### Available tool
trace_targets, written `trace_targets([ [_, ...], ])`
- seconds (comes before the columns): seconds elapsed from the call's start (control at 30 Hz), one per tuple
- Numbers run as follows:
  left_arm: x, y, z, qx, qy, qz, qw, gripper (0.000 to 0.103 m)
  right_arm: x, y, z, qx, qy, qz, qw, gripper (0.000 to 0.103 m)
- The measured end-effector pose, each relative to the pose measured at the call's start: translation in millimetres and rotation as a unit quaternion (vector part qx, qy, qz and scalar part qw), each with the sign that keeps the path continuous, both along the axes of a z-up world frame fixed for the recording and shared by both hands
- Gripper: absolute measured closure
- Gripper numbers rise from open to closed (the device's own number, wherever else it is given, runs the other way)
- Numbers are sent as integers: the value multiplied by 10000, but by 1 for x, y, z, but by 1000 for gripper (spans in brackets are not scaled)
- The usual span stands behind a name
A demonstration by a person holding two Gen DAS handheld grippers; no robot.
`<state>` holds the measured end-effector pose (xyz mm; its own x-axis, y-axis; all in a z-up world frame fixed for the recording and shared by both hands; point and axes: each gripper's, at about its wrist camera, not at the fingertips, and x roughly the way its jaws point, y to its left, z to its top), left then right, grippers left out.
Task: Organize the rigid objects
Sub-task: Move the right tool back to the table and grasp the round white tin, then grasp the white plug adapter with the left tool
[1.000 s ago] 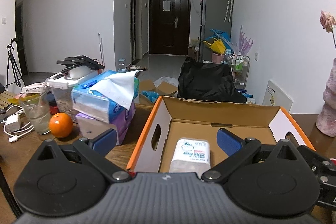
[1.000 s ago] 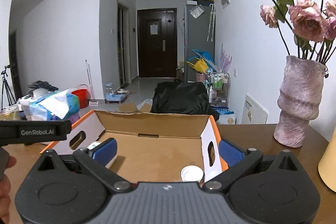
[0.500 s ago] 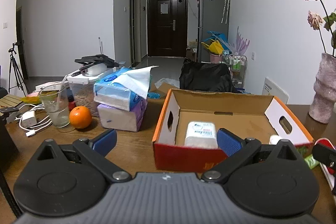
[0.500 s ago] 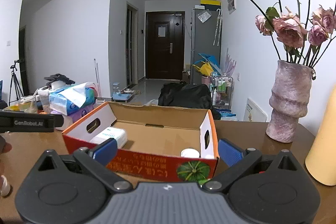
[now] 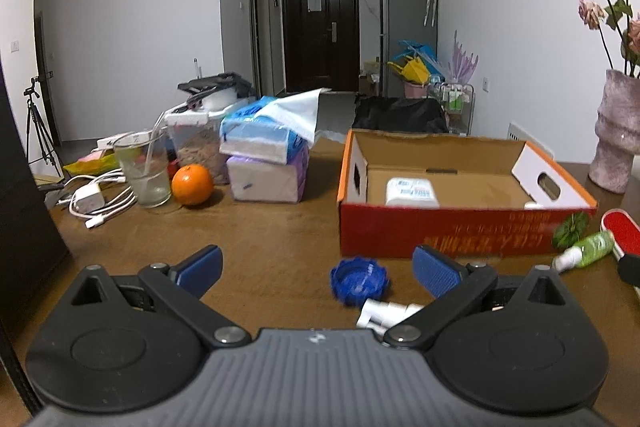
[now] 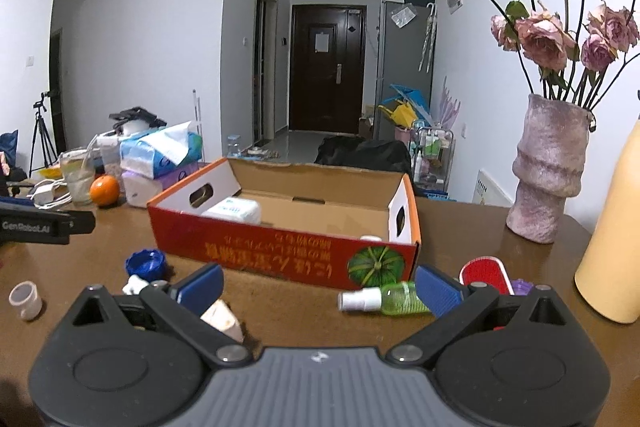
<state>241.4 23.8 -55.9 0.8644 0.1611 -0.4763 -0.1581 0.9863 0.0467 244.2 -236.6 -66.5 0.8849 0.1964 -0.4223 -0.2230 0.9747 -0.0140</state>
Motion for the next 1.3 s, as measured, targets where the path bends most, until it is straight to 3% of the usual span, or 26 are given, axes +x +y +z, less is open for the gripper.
trace_targets([
  [0.43, -26, 15, -12, -131, 189, -63, 9997, 0, -11, 30, -36, -234, 641, 282, 9973, 13],
  [0.77, -22, 12, -20, -176, 358, -237, 9989, 0, 13, 53, -71, -373, 1364, 510, 9886, 36],
  [0.97, -19, 9, -23, -147, 412, -318, 9985, 0, 16, 57, -74, -273, 1403, 729, 9870, 65],
  [1.3, -14, -3, -28, -84, 489, -558, 9972, 0, 13, 55, -69, -266, 1234, 698, 9895, 65],
])
